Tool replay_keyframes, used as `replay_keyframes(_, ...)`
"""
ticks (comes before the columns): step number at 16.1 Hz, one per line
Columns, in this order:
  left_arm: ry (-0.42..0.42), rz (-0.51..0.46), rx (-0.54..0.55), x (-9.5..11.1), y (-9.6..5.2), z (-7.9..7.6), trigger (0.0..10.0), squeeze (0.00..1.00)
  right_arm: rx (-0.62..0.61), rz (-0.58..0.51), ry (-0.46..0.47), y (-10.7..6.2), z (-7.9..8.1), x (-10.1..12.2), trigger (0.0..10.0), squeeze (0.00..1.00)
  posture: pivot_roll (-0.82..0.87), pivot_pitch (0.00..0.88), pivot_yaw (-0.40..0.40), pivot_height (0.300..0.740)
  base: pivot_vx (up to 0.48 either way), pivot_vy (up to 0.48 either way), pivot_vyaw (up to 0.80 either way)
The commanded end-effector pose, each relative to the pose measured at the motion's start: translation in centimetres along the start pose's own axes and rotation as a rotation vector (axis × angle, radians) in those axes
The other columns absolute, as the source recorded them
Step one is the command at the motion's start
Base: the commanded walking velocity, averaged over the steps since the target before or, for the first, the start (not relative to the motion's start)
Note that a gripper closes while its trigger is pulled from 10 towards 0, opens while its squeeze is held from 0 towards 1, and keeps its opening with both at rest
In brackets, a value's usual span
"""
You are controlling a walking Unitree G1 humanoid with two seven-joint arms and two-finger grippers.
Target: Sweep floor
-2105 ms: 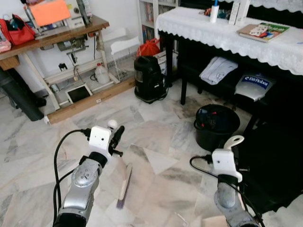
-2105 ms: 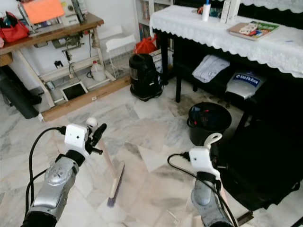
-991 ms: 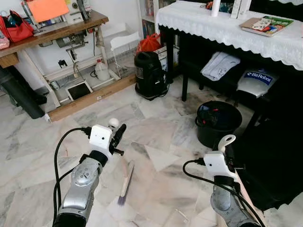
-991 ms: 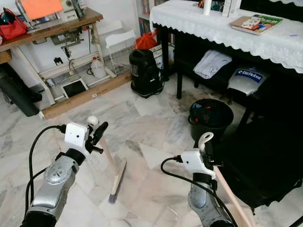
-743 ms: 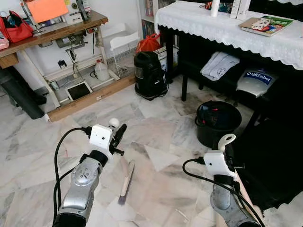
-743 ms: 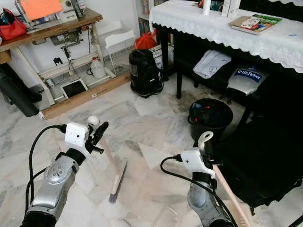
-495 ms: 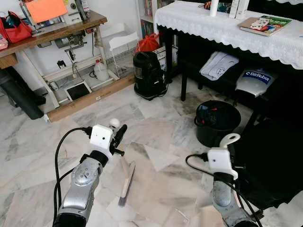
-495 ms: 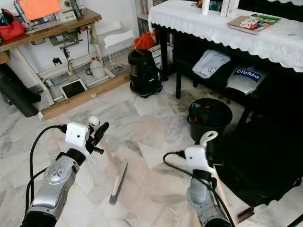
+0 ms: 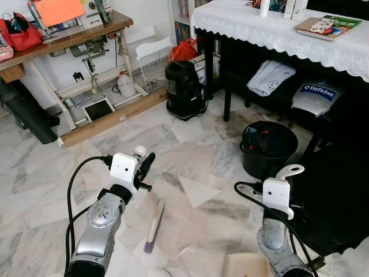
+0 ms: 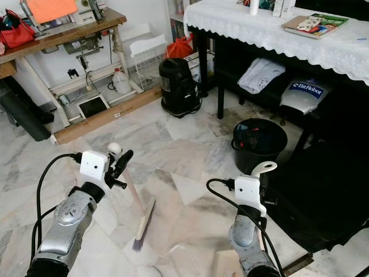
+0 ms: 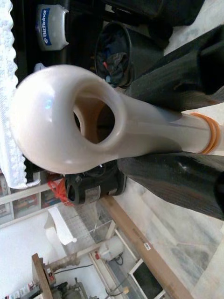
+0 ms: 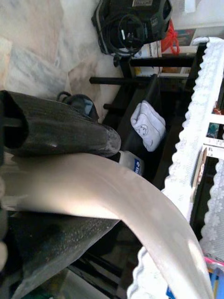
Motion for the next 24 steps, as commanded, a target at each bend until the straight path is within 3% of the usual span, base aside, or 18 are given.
replay_keyframes(1, 0.006, -0.050, 0.006, 1.3, 0.0, 0.3, 10.0, 0.00, 0.018, -0.002, 0.005, -0.2, 0.5, 0.1, 10.0, 0.00, -0.04, 0.066, 0.127, 0.740, 0.000, 0.000, 0.00)
replay_keyframes(9, 0.008, -0.026, 0.002, 0.9, -0.2, 0.6, 10.0, 0.00, 0.063, -0.015, -0.028, -0.8, 1.0, -0.1, 10.0, 0.00, -0.04, 0.073, 0.126, 0.740, 0.000, 0.000, 0.00)
replay_keyframes(16, 0.048, 0.002, 0.043, 0.5, -0.1, 2.3, 10.0, 0.00, 0.134, -0.038, -0.085, -1.7, 2.0, -0.3, 10.0, 0.00, -0.03, 0.087, 0.131, 0.740, 0.000, 0.000, 0.00)
replay_keyframes(24, 0.058, -0.004, 0.034, 0.9, 0.3, 2.5, 10.0, 0.00, 0.165, 0.005, -0.107, -2.7, 2.5, -1.3, 10.0, 0.00, -0.02, 0.093, 0.141, 0.740, 0.000, 0.000, 0.00)
Point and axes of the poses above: a point about 5 cm out from each wrist's last joint towards the gripper, its own y axis pointing out of the wrist towards the gripper, its own x axis along the axis of the wrist's last joint, z = x × y, the point moved 2 cm from there along y, pointing out of the wrist towards the gripper, and after that the axes turned 4 degrees about -y, right-handed, at the moved point
